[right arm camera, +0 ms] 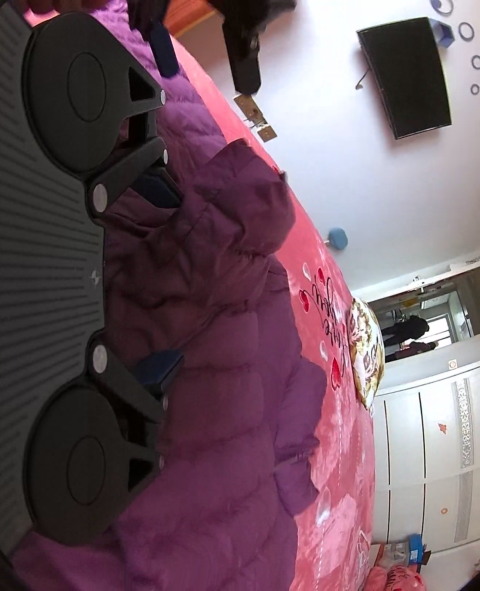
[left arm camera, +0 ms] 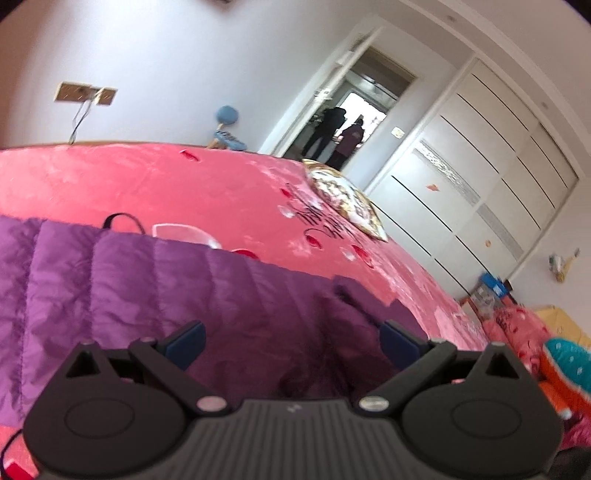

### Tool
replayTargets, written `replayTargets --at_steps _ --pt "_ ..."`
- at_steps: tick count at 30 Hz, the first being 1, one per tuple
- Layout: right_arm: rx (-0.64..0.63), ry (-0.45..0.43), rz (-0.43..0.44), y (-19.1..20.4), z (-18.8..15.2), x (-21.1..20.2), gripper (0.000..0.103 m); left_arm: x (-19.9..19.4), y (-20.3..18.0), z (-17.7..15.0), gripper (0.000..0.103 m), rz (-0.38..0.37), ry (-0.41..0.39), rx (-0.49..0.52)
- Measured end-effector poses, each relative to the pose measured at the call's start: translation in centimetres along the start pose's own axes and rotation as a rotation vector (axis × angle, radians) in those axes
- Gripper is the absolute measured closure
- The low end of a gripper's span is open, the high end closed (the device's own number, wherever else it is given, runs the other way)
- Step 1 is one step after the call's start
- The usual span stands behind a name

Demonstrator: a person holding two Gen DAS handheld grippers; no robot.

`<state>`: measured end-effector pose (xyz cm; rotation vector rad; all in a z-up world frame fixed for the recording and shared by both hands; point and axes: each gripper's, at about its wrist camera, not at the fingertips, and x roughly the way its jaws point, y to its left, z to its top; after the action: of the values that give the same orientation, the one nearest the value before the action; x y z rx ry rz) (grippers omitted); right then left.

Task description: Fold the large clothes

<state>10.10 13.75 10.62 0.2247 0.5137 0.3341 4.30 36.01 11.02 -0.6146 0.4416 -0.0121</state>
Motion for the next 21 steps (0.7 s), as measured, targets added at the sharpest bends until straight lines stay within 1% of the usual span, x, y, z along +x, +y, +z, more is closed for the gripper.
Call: replayTargets --at_steps 2,3,6,7,10,12,14,16,18,21 --pt "0.015 -0.029 -0.015 -1.1 0.2 -1.9 0.0 0.0 -0.7 -0.3 0.003 -0.017 0.001 0.046" --pt "0.019 -0.046 -0.029 -1.5 0.4 -2.1 0.0 0.0 -1.1 -0.5 0.003 -0.022 0.002 0.067" --pt "0.037 -0.119 -0.111 -4.1 1.5 -4.8 0.0 0.4 -2.1 -1.3 0.003 -0.03 0.017 0.136" --pt "0.039 -0.137 -0.145 -5.1 1.9 -5.2 0.0 0.6 -2.3 -1.5 0.003 -0.028 0.027 0.149" --pt "0.023 -0.164 -0.292 -8.4 2.7 -5.7 0.0 1.5 -2.3 -2.0 0.003 0.001 0.064 0.162" --pt "0.019 -0.152 -0.367 -10.6 2.9 -5.0 0.0 2.2 -2.1 -2.3 0.003 0.021 0.088 0.159" --pt "0.019 -0.114 -0.412 -12.4 2.7 -3.8 0.0 2.9 -2.0 -2.5 0.004 0.036 0.113 0.161" --pt "0.021 -0.063 -0.433 -14.0 2.0 -2.5 0.0 3.8 -2.1 -2.9 0.006 0.054 0.147 0.182" --pt "0.019 -0.035 -0.436 -14.9 1.3 -2.4 0.0 4.5 -2.3 -3.4 0.008 0.076 0.168 0.213" --pt "-0.017 -0.046 -0.465 -15.0 0.4 -2.9 0.0 5.4 -2.9 -3.8 0.008 0.101 0.181 0.272"
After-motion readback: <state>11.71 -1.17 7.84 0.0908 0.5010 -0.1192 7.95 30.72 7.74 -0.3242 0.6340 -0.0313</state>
